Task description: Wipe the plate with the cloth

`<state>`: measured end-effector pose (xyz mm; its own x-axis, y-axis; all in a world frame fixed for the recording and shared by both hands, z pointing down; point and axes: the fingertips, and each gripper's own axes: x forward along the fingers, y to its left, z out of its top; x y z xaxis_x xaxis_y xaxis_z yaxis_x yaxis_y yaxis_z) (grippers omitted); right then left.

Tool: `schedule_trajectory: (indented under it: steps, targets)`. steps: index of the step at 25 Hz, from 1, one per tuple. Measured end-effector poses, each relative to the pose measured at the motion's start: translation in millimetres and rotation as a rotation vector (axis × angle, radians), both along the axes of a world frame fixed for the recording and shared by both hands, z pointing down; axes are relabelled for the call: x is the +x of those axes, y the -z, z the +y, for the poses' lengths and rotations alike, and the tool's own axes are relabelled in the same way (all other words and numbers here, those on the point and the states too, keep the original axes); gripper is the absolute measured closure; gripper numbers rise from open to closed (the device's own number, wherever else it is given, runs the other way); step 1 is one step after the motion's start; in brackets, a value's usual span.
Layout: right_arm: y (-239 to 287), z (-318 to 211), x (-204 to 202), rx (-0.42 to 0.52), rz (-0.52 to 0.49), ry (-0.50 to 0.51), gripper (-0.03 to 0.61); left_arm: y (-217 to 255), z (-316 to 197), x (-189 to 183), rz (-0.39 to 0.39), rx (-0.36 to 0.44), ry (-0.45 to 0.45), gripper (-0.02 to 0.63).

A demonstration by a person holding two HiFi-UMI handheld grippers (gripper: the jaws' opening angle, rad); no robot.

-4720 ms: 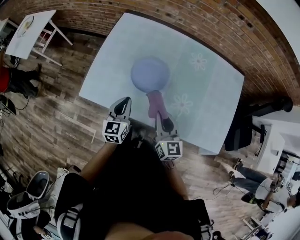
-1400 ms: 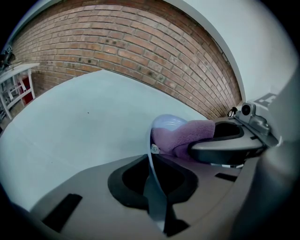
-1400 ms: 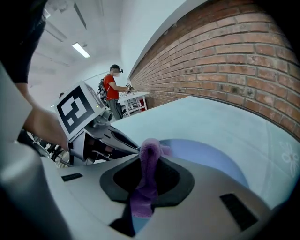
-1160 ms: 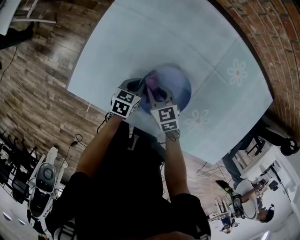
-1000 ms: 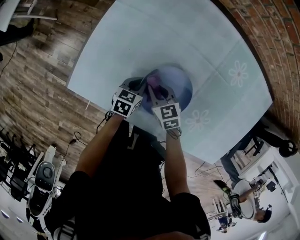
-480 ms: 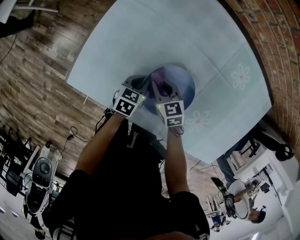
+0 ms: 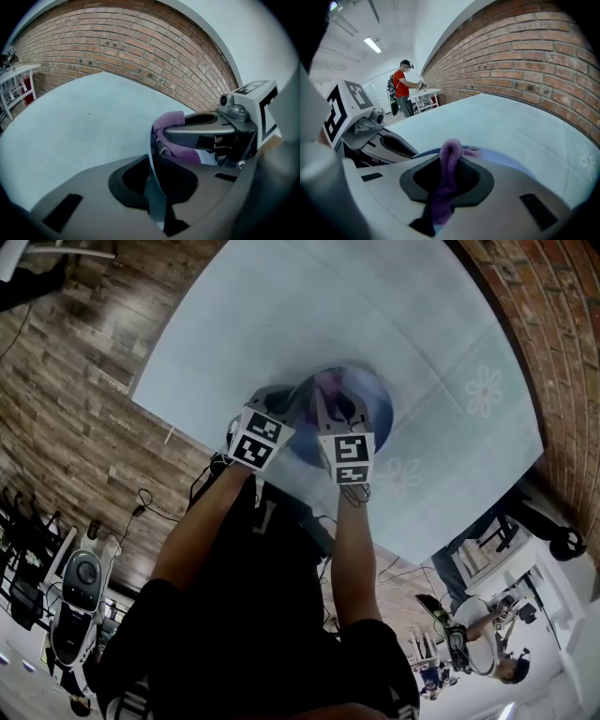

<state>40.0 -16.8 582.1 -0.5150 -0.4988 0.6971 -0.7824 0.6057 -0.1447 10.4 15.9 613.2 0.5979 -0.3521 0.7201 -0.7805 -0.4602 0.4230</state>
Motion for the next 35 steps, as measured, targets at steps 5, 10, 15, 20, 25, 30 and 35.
schedule_trajectory:
  steps: [5,10,15,20,25,30,35]
  targets:
    - [-0.9,-8.0,10.8,0.028,0.063,-0.022,0.502,-0.5,-0.7,-0.1,0.014,-0.003,0.01,0.561]
    - [-1.9,-14.4,23.9,0.024,0.115,-0.053,0.502,-0.9,0.0,-1.3,0.015,-0.002,0.018,0.561]
    - [-2.3,-19.2,42.0,0.039,0.19,-0.075,0.502,-3.9,0.4,-2.3,0.017,-0.002,0.028,0.562]
    - [-3.6,-20.0,62.2,0.04,0.256,-0.107,0.502,-2.7,-1.7,-4.3,0.023,0.0,0.036,0.563]
    - [-5.9,-12.8,78.1,0.036,0.342,-0.129,0.502,-2.2,0.5,-7.0,0.032,-0.012,0.049,0.563]
    - [-5.4,-0.6,100.3,0.01,0.423,-0.154,0.502,-2.1,-0.4,-9.8,0.043,-0.021,0.067,0.566]
    - [-5.9,19.8,119.2,-0.016,0.475,-0.154,0.502,-2.2,0.0,-9.3,0.038,-0.014,0.066,0.566]
